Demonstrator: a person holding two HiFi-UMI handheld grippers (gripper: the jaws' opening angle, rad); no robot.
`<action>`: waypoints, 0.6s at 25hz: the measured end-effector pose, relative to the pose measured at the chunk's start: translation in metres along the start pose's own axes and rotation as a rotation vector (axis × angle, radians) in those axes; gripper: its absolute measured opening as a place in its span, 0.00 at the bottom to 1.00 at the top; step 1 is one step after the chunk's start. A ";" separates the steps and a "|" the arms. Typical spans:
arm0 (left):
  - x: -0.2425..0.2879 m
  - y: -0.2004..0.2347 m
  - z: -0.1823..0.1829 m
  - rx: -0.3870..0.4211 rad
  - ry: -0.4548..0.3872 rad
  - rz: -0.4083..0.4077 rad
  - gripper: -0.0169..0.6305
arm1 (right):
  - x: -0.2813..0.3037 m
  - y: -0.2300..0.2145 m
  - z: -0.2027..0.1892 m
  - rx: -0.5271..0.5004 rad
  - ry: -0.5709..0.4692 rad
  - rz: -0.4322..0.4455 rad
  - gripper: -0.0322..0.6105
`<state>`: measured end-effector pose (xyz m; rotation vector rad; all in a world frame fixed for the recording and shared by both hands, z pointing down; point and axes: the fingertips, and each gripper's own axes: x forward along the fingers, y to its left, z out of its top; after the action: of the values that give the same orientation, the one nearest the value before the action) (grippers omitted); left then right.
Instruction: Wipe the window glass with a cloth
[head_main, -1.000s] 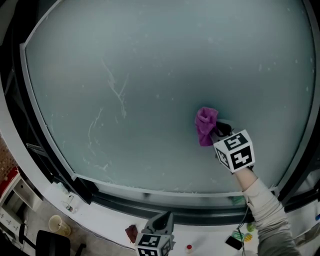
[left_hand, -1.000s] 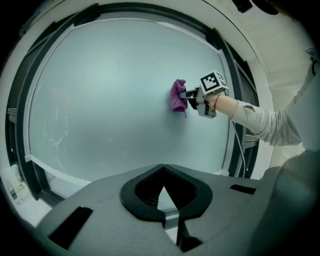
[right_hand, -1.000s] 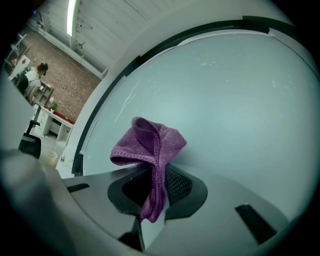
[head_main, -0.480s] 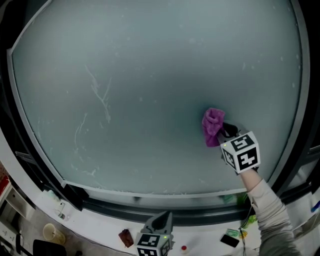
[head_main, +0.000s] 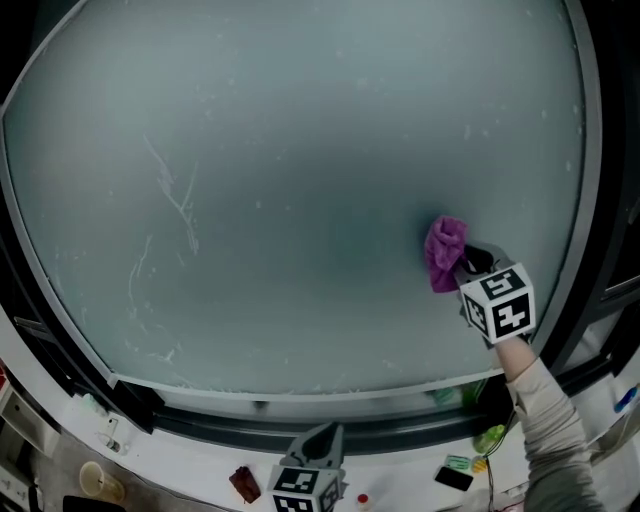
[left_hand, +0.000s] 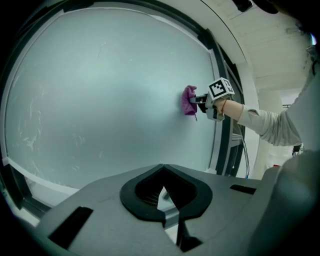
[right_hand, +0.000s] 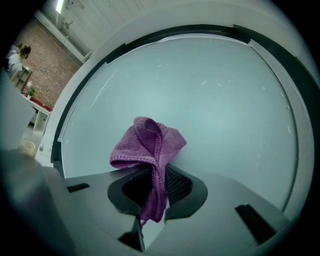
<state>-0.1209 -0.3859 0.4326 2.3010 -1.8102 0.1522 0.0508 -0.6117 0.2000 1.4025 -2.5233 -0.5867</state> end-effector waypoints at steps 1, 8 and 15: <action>0.001 0.000 0.000 0.000 0.001 -0.004 0.03 | -0.002 -0.005 -0.002 0.000 0.005 -0.013 0.13; 0.007 0.000 0.003 0.000 0.003 -0.031 0.03 | -0.018 -0.046 -0.021 0.002 0.054 -0.104 0.13; 0.010 0.001 0.004 -0.001 0.004 -0.035 0.03 | -0.035 -0.087 -0.045 0.018 0.099 -0.189 0.13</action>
<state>-0.1197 -0.3967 0.4309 2.3283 -1.7672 0.1503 0.1523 -0.6347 0.2037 1.6456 -2.3424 -0.5132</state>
